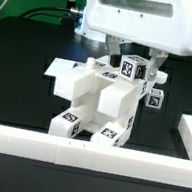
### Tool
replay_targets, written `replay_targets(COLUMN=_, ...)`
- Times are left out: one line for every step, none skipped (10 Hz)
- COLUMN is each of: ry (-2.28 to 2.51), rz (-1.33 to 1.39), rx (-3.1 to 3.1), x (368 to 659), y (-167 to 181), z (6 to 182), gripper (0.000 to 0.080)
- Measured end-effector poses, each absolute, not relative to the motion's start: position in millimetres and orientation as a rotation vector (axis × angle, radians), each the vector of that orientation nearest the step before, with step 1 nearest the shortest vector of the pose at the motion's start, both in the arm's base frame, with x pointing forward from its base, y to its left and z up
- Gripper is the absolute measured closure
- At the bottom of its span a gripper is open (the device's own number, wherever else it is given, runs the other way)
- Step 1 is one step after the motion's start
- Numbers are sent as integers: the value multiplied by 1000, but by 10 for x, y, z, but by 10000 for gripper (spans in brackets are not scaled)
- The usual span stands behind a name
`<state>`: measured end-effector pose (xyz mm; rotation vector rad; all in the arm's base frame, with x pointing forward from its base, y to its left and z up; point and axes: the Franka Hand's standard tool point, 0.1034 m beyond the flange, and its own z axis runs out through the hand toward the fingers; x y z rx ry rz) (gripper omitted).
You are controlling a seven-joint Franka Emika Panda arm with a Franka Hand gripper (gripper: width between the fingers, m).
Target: Assemble chair
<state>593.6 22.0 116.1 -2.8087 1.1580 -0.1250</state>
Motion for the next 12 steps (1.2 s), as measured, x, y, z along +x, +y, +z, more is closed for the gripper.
replay_targets(ry=1040, rz=-131, rx=-2859, x=5933, y=212, z=1157, gripper=162)
replay_targets(ry=944, rz=-136, rx=-2895, x=5933, y=211, z=1157, gripper=153)
replay_targets(ry=843, rz=-141, rx=-2929, x=5933, y=211, z=1157, gripper=151)
replay_targets(ry=645, rz=-145, rx=-3002, x=5924, y=225, z=1151, gripper=151)
replay_targets(ry=476, rz=-150, rx=-3041, x=5920, y=263, z=1146, gripper=151)
replay_targets(ry=305, rz=-155, rx=-3077, x=5920, y=287, z=1152, gripper=151)
replay_targets(ry=172, rz=-157, rx=-3102, x=5919, y=309, z=1160, gripper=151)
replay_targets(ry=-29, rz=-157, rx=-3127, x=5921, y=306, z=1169, gripper=151)
replay_targets(ry=-126, rz=-157, rx=-3132, x=5920, y=293, z=1165, gripper=151)
replay_targets(ry=-239, rz=-156, rx=-3130, x=5919, y=282, z=1162, gripper=151)
replay_targets(ry=-355, rz=-155, rx=-3123, x=5918, y=270, z=1159, gripper=151)
replay_targets(ry=-483, rz=-151, rx=-3111, x=5911, y=250, z=1146, gripper=151)
